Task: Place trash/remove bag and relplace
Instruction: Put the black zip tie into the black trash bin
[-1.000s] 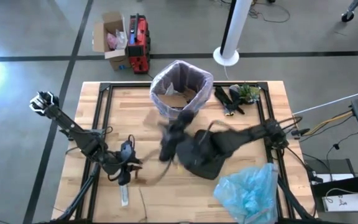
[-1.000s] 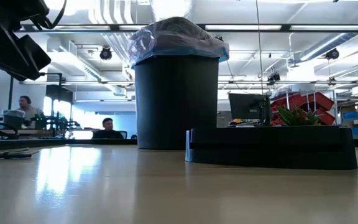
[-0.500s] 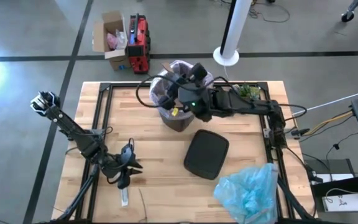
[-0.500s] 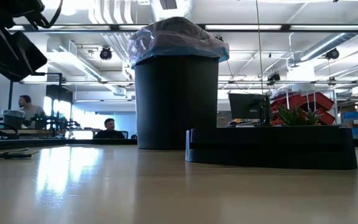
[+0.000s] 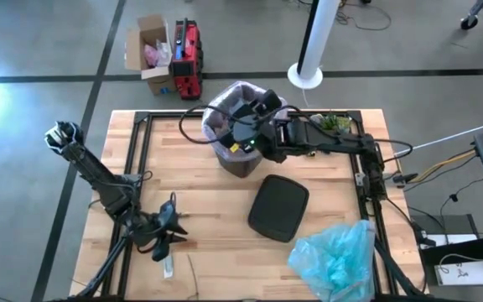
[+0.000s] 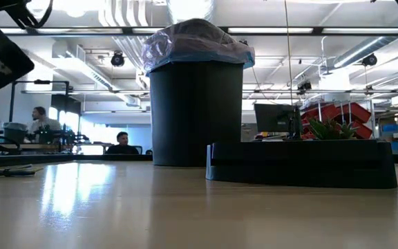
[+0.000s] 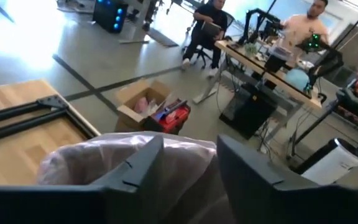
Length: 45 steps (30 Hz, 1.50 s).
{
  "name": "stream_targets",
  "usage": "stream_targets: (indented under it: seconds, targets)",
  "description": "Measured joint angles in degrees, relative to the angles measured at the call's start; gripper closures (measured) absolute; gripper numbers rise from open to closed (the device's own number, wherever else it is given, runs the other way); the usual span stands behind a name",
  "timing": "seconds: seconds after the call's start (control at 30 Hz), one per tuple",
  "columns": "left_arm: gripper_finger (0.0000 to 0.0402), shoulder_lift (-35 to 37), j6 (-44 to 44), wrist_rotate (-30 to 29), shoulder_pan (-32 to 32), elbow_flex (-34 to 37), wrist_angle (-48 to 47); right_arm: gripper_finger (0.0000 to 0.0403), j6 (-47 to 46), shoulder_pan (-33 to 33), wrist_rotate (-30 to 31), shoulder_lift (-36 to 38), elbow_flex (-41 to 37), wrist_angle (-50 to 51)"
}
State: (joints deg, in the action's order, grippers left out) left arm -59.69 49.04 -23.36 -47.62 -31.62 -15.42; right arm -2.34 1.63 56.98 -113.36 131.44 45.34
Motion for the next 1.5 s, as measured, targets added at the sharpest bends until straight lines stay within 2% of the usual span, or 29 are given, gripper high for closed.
stream_targets:
  seconds: [0.2, 0.33, 0.43, 0.67, 0.87, 1.0, 1.27, 1.5]
  targets:
    - [0.0319, 0.0, -1.7, 1.8, -5.5, 0.0, 0.0, 0.0225, 2.4, 4.2, -0.6, 0.0, 0.0, -0.2]
    - [0.0319, -1.8, -6.0, 1.9, -9.9, -0.1, 0.0, 0.0223, 2.4, 7.2, -0.5, 0.0, -0.4, -0.2]
    - [0.0313, -5.3, -9.9, 1.9, -10.9, -0.1, 0.6, 0.0228, 1.4, 9.2, -0.5, 0.0, -1.3, -0.1]
    - [0.0296, -16.7, -25.2, 1.4, -9.9, -0.1, 13.2, 0.024, -0.7, 12.2, -0.2, -0.1, -3.0, -0.1]
    - [0.0291, -24.3, -29.5, 1.4, -8.2, -0.1, 20.1, 0.0245, -0.7, 13.1, 0.1, -0.1, -3.1, -0.2]
    - [0.0303, -27.2, -30.6, 1.6, -7.1, -0.1, 24.9, 0.0242, -0.7, 13.1, 0.1, -0.1, -3.1, -0.2]
    - [0.034, -31.7, -30.6, 1.7, -3.3, -0.2, 25.4, 0.0242, -0.6, 13.2, 0.1, -0.1, -3.1, -0.2]
    - [0.0349, -31.8, -34.9, 2.3, -0.8, -0.2, 23.7, 0.0249, 0.0, 13.7, 0.1, 0.0, -3.0, -0.2]
